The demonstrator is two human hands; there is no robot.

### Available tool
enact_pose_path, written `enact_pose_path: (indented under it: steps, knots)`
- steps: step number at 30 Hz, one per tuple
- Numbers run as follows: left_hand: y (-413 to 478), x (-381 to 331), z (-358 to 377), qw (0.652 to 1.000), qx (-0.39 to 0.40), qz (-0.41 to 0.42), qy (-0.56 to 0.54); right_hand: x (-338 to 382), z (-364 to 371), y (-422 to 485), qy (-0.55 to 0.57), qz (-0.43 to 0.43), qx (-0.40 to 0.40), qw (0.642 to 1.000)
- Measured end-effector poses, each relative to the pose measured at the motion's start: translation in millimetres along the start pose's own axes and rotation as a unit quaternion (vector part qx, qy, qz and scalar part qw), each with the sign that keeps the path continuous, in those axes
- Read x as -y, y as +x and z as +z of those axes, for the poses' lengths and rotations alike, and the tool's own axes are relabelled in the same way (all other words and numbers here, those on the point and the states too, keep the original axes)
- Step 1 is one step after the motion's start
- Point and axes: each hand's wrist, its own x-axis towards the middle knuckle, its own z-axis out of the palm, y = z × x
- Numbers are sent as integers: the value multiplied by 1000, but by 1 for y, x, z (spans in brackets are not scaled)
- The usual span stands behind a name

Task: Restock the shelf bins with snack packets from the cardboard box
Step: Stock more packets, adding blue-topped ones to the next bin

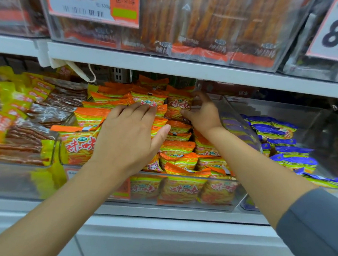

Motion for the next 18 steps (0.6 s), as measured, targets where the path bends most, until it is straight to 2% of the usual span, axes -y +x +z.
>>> enact_pose_path:
  steps: [3, 5, 8, 11, 13, 15, 18]
  knots:
    - [1, 1, -1, 1000, -3, 14, -6, 2, -8, -12, -44, 12, 53, 998]
    - [3, 0, -6, 999, 29, 14, -8, 5, -16, -27, -94, 23, 79, 992]
    - [7, -3, -14, 997, 80, 20, 1, 16, -31, -53, -97, -28, 80, 992]
    - [1, -19, -29, 998, 41, 48, 0, 31, -49, -85, -115, -74, 74, 988]
    - [-12, -40, -39, 999, 27, 34, -32, 38, -64, -110, -118, -87, 70, 987]
    - [-34, -65, -48, 998, 21, 17, -56, 40, -80, -140, -105, -87, 63, 989]
    - [-59, -89, -55, 999, 25, 29, -13, 29, -104, -188, -101, -67, 82, 989]
